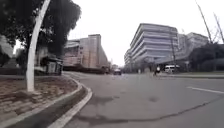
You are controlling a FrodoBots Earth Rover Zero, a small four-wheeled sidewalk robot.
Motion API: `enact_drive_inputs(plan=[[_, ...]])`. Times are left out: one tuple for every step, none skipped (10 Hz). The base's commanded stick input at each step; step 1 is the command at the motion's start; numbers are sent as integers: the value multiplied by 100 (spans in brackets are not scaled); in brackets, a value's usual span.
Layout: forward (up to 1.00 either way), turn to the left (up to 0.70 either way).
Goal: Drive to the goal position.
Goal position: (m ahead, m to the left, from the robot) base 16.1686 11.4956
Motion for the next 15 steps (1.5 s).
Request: enact_drive_inputs(plan=[[70, 14], [70, 14], [70, 14], [70, 14], [70, 14], [70, 14], [70, 14], [70, 14], [70, 1], [70, 0], [70, 0], [70, 0], [70, 0], [70, 0], [70, 0]])
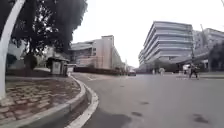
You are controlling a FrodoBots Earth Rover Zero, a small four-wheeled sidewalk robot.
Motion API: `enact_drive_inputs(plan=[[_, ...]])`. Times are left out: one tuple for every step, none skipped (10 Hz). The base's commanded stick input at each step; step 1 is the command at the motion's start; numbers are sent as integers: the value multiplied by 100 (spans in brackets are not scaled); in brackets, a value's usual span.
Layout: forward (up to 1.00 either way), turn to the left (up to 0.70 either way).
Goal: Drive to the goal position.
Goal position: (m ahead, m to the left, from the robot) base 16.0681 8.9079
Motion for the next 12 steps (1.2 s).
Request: enact_drive_inputs(plan=[[70, 0], [70, 0], [70, 0], [70, 0], [70, 0], [70, 0], [70, 0], [70, 0], [70, 0], [70, 0], [70, 0], [70, 0]])
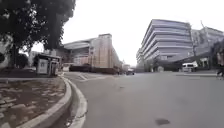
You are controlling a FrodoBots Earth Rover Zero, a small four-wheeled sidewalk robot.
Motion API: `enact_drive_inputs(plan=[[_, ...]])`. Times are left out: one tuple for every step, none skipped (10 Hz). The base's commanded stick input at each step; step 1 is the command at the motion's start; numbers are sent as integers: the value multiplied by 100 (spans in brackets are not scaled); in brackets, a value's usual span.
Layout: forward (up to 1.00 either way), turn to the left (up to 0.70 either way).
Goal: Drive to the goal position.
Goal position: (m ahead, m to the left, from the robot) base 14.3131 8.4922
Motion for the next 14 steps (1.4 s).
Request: enact_drive_inputs(plan=[[70, 0], [70, 0], [70, 0], [70, 0], [70, 0], [70, 0], [70, 0], [70, 0], [70, 9], [70, 14], [70, 14], [70, 14], [70, 14], [70, 14]])
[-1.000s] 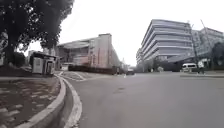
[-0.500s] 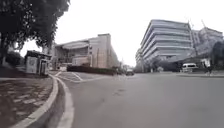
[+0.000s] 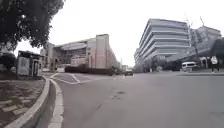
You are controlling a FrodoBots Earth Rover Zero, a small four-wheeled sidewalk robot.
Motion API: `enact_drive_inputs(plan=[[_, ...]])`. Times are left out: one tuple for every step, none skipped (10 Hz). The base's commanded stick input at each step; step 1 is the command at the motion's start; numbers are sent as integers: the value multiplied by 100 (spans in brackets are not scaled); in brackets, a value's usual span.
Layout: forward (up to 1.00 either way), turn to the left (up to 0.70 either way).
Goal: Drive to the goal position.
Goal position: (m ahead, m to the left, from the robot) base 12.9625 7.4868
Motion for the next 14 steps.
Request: enact_drive_inputs(plan=[[70, 14], [70, 14], [70, 14], [70, 14], [70, 14], [70, 14], [70, 14], [70, 14], [70, 14], [70, 14], [70, 14], [70, 6], [70, 0], [70, 0]])
